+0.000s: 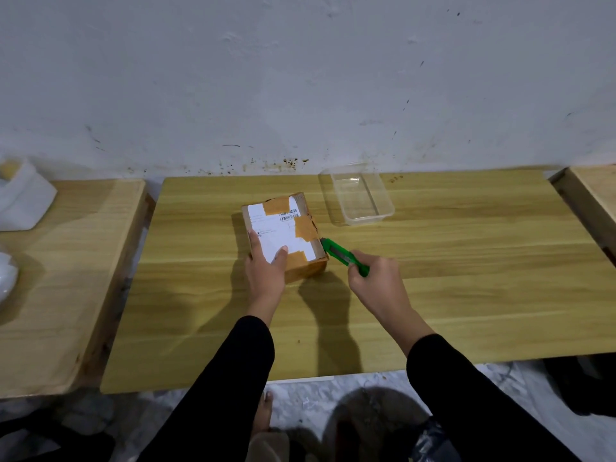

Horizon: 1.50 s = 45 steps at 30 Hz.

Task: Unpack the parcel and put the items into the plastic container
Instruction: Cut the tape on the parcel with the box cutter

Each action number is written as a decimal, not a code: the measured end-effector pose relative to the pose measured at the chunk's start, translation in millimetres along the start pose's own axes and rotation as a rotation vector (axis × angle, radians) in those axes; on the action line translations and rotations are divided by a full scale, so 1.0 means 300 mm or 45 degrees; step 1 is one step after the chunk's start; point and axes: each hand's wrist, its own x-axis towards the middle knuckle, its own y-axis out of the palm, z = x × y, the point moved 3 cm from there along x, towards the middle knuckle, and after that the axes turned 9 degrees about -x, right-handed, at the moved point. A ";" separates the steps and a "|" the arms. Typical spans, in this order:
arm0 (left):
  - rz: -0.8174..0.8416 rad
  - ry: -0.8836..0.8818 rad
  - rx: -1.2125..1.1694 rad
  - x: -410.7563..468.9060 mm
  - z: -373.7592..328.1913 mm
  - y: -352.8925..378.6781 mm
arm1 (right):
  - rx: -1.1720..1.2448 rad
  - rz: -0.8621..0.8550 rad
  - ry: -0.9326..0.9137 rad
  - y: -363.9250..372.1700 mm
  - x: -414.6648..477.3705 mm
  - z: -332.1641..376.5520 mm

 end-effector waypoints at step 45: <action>0.076 0.097 0.549 0.216 -0.061 -0.090 | 0.133 -0.168 0.061 0.048 0.225 0.114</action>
